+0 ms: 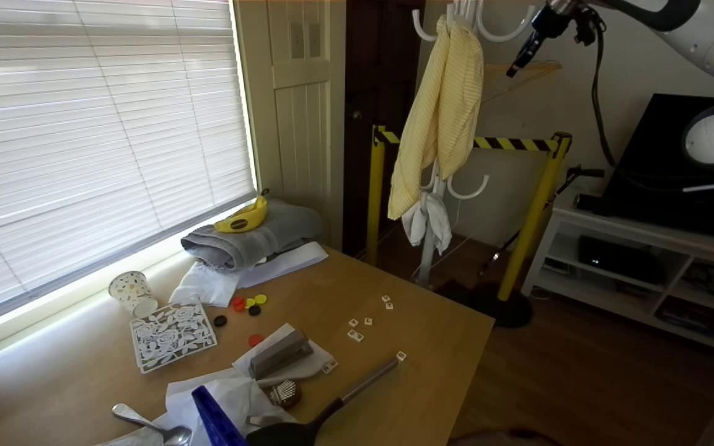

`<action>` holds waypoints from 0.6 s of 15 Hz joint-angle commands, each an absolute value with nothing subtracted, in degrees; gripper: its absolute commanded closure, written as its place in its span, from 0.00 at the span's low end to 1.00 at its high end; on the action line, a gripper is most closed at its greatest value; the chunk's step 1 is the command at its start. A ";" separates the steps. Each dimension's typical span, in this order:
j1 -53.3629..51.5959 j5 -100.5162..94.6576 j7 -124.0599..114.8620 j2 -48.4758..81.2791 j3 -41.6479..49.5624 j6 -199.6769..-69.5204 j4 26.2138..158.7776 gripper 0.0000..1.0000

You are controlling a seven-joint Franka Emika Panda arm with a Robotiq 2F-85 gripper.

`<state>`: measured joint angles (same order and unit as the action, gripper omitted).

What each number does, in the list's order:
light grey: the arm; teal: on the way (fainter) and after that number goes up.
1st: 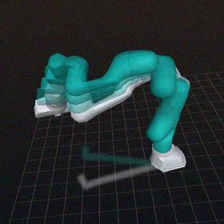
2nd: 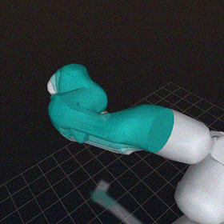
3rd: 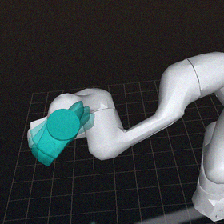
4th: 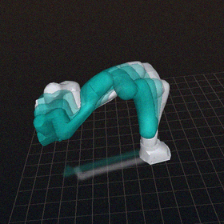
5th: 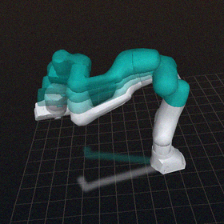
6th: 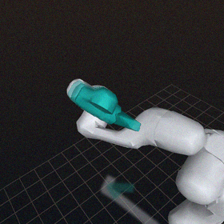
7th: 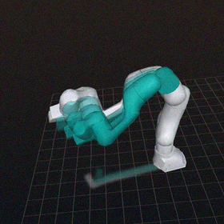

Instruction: Move the brown hanger to the hook at the back.

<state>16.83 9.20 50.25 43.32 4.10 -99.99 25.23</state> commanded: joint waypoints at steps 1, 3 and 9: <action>18.53 8.13 49.32 41.77 1.42 -103.02 25.22 0.96; 19.22 8.56 50.46 41.25 0.44 -103.12 25.21 0.96; 20.81 9.68 51.99 40.37 -1.97 -101.19 25.66 0.96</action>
<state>19.31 9.20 51.51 41.03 -0.26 -102.04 25.21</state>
